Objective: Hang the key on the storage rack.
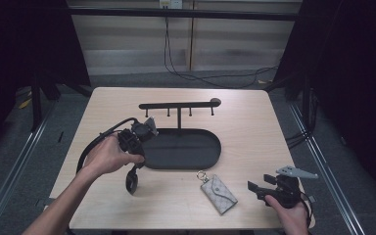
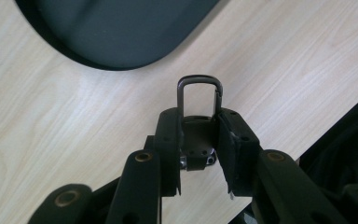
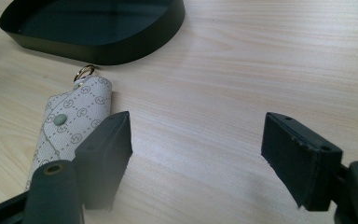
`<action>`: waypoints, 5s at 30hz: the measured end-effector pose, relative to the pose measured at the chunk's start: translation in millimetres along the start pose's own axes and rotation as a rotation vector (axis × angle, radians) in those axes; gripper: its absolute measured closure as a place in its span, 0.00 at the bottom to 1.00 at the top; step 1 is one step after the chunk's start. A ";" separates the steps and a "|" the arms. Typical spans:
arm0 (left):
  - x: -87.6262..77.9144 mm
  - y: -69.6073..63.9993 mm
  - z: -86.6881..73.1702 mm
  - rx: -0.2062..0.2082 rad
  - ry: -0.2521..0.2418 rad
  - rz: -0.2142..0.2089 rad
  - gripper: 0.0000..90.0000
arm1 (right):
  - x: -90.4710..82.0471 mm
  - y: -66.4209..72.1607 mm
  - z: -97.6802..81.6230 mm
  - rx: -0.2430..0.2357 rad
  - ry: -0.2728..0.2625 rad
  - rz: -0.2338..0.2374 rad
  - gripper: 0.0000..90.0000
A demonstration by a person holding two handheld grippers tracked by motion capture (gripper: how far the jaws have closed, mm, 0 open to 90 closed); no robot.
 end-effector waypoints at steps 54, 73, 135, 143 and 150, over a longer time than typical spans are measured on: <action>-63.0 41.3 26.0 -0.181 -0.073 -0.013 0.79 | 3.5 1.2 -1.0 -0.006 0.030 0.019 0.26; -74.6 54.3 50.6 -0.250 -0.075 0.001 0.79 | 3.6 1.7 -1.1 -0.007 0.032 0.029 0.26; -60.8 61.2 79.9 -0.355 -0.068 -0.002 0.44 | 7.4 5.8 -1.4 -0.049 0.059 0.059 0.28; -61.0 59.0 70.9 -0.324 -0.087 0.012 0.32 | 6.8 6.5 -1.7 -0.049 0.061 0.056 0.28; -60.6 59.0 54.4 -0.289 -0.138 -0.039 0.27 | 7.5 6.3 -2.1 -0.051 0.065 0.055 0.28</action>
Point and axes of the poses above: each handheld gripper's, and its own axes: x roughly forward along the jaws, z roughly out of its top, y roughly to its left, the point moved 4 cm from there along x, roughly forward along the jaws, and after that the axes turned 2 degrees about y, right-handed, at the moved point
